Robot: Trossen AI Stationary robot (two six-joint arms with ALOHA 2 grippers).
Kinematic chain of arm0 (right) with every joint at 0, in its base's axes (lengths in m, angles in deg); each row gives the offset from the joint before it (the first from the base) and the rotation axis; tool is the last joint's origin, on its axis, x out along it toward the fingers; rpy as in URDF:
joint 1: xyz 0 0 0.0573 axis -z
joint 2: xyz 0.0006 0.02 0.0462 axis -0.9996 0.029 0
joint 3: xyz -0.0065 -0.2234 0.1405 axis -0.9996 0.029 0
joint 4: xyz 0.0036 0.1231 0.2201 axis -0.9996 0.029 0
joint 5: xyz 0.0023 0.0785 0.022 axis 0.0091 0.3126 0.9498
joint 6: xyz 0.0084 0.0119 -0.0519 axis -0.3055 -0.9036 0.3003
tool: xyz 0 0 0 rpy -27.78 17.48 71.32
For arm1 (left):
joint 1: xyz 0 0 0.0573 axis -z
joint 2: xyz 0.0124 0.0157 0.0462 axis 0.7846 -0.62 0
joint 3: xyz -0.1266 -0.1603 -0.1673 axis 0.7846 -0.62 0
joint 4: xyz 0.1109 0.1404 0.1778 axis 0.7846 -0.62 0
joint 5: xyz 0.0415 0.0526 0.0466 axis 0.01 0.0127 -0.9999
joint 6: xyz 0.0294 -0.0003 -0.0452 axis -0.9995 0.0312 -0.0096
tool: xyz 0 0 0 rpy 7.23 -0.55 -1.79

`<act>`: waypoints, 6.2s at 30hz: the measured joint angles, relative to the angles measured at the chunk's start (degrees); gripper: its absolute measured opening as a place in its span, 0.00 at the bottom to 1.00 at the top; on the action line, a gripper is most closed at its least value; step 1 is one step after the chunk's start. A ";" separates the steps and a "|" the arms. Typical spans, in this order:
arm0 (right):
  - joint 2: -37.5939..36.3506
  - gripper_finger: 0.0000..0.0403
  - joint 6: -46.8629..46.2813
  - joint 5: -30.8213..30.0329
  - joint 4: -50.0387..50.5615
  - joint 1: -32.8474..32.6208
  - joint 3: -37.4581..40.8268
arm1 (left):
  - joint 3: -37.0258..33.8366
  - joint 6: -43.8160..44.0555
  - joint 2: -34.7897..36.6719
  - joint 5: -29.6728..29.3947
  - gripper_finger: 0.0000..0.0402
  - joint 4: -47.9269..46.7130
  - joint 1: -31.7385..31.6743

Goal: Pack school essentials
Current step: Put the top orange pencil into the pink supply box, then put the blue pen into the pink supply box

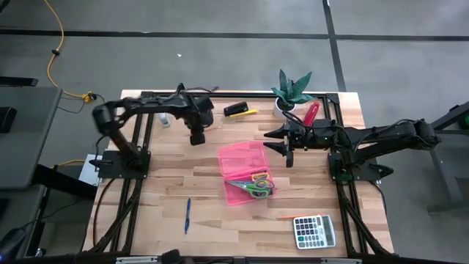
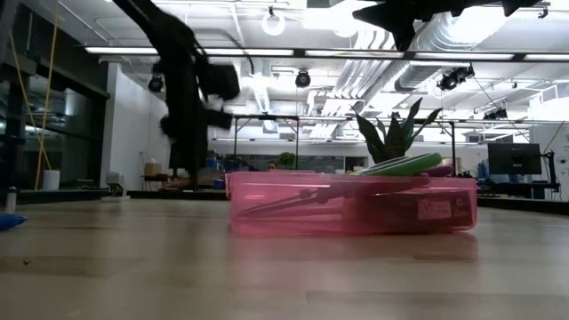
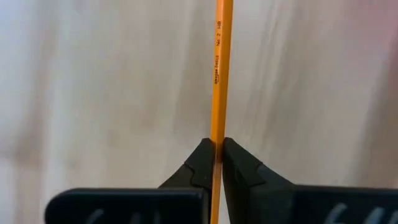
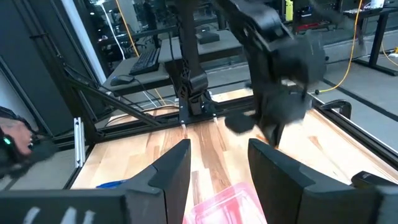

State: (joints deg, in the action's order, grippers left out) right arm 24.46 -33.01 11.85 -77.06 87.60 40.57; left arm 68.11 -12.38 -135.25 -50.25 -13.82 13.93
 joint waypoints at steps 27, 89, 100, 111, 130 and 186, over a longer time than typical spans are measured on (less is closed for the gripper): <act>0.00 0.38 0.02 0.02 -0.02 -0.02 0.00 | -27.16 38.05 49.87 -26.36 0.00 52.66 37.68; 13.93 0.01 -9.41 8.00 -9.30 2.10 -7.70 | -14.74 37.70 30.89 -17.56 0.29 51.42 37.90; 13.26 0.00 2.90 6.32 15.24 1.56 -20.08 | -14.76 31.70 54.29 -23.42 0.35 46.79 38.53; 36.21 0.00 14.93 13.68 35.86 -2.25 -36.54 | -14.76 31.66 56.30 -25.09 0.34 46.40 39.36; 47.52 0.00 15.50 12.65 40.00 -2.09 -37.46 | -14.79 32.14 55.23 -25.07 0.34 44.89 39.34; 8.80 0.37 -14.80 5.33 10.53 -4.60 0.92 | -15.43 31.20 55.86 -27.76 0.34 41.12 39.34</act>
State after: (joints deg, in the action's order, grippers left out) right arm 33.27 -47.80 17.18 -66.54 83.00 41.49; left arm 52.68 18.82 -79.39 -78.01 27.30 53.27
